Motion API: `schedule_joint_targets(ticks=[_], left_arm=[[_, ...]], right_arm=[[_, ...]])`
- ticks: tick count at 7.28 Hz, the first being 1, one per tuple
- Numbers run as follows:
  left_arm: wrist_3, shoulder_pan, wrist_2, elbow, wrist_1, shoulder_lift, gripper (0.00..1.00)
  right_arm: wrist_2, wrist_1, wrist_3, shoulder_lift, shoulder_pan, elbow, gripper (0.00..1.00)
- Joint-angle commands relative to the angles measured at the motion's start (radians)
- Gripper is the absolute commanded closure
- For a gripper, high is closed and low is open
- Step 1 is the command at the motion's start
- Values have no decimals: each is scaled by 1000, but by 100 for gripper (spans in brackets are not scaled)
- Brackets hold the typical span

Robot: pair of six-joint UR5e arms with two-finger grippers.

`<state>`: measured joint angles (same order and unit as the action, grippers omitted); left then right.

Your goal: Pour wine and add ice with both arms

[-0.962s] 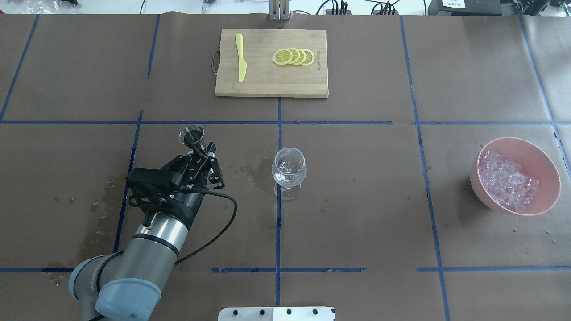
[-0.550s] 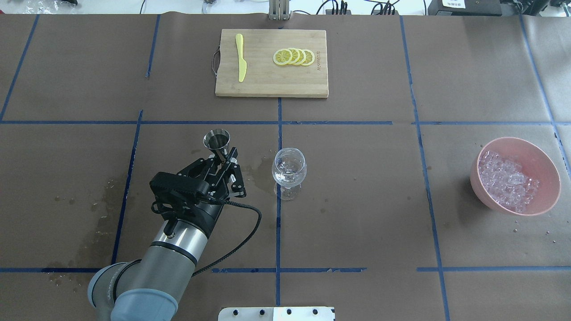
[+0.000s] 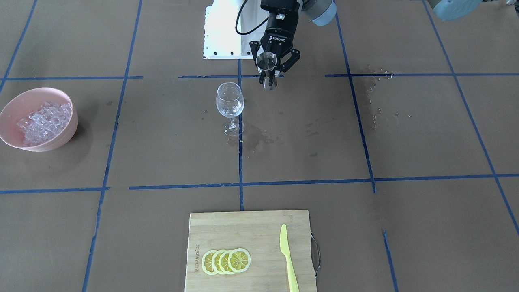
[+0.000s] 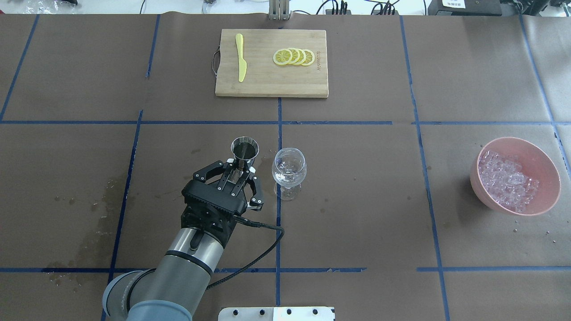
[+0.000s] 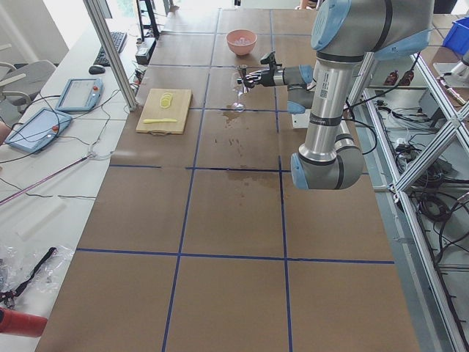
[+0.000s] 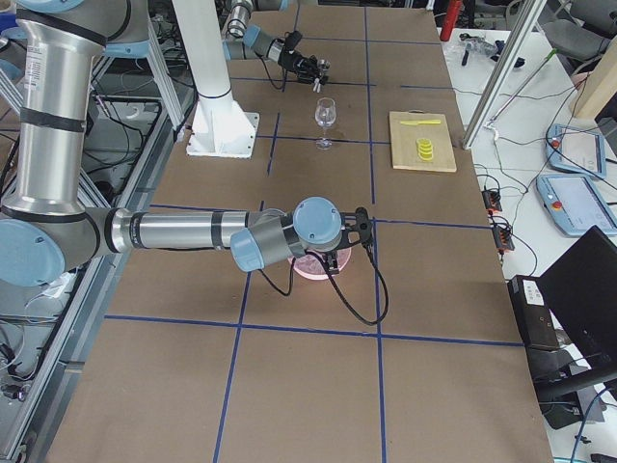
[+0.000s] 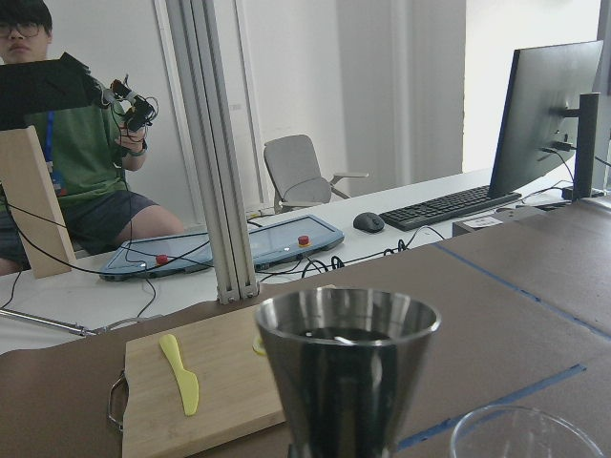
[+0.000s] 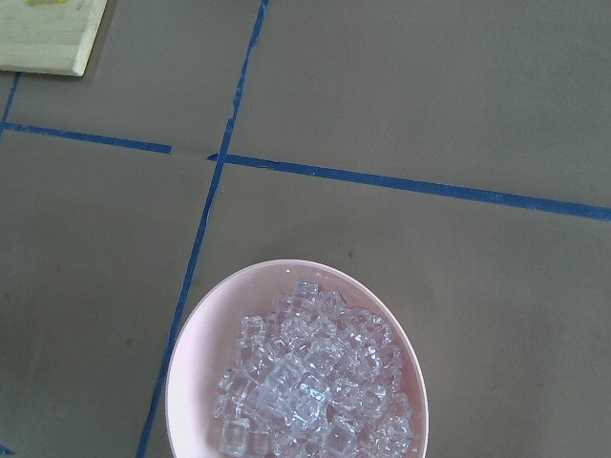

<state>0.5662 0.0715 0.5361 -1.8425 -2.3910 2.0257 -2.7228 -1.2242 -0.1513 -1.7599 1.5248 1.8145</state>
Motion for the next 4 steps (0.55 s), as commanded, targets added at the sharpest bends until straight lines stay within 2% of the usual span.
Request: schedule_joint_targets(ticks=[1, 4], left_arm=[[-171, 1, -2, 11, 1, 30, 100], [-320, 2, -5, 14, 48, 31, 100]], right_arm=[[0, 0, -2, 0, 0, 8, 0], [0, 0, -10, 0, 0, 9, 0]])
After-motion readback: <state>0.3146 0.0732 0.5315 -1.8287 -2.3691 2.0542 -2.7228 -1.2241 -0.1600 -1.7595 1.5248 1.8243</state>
